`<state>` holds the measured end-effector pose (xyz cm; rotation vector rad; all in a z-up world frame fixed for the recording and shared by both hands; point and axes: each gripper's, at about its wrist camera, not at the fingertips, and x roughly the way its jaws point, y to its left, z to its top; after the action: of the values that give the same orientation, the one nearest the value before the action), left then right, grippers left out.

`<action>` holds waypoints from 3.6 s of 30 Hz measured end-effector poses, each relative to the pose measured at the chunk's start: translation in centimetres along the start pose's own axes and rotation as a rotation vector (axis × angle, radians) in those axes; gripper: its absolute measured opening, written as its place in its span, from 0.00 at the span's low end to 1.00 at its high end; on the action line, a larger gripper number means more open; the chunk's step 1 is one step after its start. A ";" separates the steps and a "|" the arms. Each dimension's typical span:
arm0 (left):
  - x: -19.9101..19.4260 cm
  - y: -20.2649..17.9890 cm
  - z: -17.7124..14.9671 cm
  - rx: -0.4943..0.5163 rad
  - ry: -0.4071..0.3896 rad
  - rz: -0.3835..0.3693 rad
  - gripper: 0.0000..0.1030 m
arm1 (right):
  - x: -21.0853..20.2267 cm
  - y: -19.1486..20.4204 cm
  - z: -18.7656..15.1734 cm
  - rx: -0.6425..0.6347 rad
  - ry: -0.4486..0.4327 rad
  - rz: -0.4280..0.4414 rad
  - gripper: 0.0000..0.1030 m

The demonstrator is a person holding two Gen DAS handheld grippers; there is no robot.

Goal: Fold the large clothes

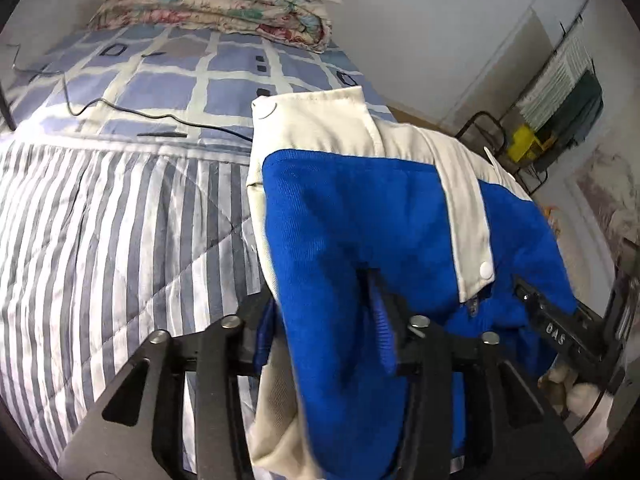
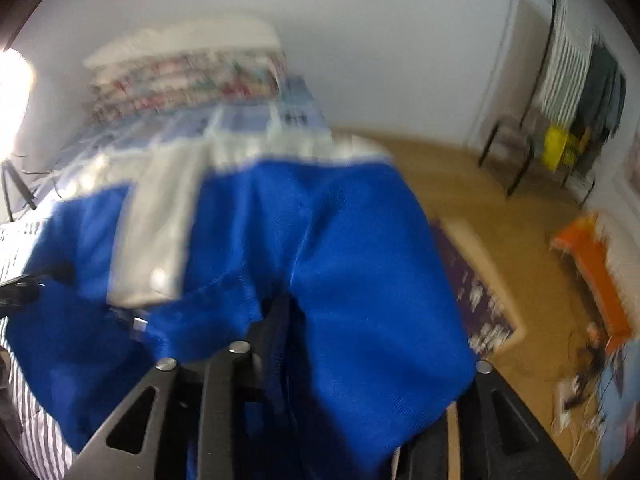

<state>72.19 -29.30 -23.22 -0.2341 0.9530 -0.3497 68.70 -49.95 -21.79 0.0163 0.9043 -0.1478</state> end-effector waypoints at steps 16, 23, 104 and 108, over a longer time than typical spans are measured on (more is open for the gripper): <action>-2.3 1.6 -2.3 0.059 -0.059 0.037 0.73 | -3.3 -3.1 -3.2 0.119 -0.109 0.056 0.64; -8.1 2.0 -4.5 0.083 -0.108 0.017 0.73 | -9.9 -3.6 -4.6 0.111 -0.195 0.096 0.64; -62.0 -8.9 -40.2 0.304 -0.431 0.094 1.00 | -59.6 4.5 -36.2 -0.030 -0.516 0.103 1.00; -61.8 -8.8 -40.2 0.307 -0.426 0.100 1.00 | -59.0 4.8 -36.3 -0.039 -0.506 0.101 1.00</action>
<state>4.54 -14.85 3.77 0.0224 0.4805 -0.3324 5.03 -35.25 1.79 -0.0117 0.3996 -0.0352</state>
